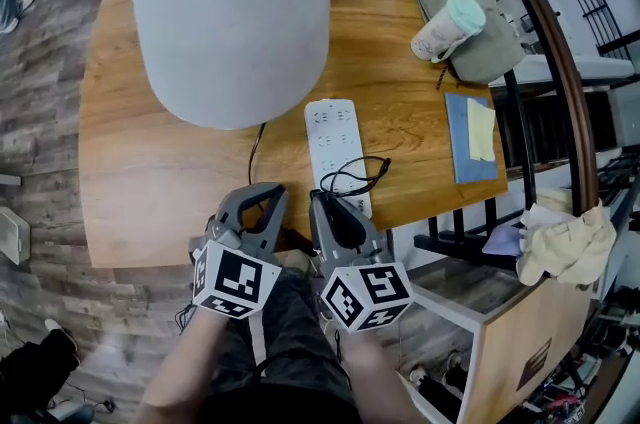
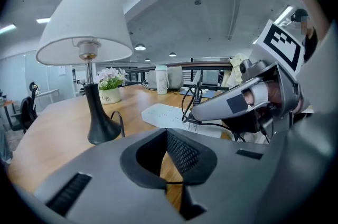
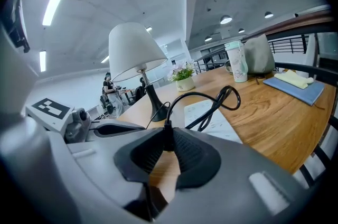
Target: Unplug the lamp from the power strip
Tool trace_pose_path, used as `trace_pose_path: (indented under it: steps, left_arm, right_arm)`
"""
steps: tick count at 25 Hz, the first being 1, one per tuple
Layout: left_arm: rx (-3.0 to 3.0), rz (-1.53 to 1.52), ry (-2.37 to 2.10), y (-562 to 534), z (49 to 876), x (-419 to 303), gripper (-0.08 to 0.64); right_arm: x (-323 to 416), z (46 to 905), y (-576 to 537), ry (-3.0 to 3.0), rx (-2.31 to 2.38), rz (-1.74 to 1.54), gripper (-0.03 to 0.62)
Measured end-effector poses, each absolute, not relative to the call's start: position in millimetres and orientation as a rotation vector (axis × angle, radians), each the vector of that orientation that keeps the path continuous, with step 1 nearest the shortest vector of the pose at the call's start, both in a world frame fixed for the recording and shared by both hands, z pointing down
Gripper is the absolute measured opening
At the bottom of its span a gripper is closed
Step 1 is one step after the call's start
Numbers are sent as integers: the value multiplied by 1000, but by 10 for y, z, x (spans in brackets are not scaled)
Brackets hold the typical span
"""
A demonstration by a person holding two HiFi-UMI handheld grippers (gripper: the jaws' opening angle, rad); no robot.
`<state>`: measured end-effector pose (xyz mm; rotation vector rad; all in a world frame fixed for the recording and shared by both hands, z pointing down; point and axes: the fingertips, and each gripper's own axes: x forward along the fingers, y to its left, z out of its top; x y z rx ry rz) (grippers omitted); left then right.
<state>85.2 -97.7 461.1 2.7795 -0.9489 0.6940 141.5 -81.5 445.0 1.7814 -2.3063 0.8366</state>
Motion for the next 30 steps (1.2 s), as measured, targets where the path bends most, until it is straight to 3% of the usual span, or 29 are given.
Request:
trace_pose_path:
  steps: [19, 30]
  left_arm:
    - [2777, 697, -985, -1049, 4587, 91, -5]
    - [2756, 607, -994, -1136, 4574, -193, -5]
  right_arm:
    - [531, 4592, -1029, -2330, 1653, 892, 67]
    - [452, 4738, -1061, -2174, 1662, 827, 82]
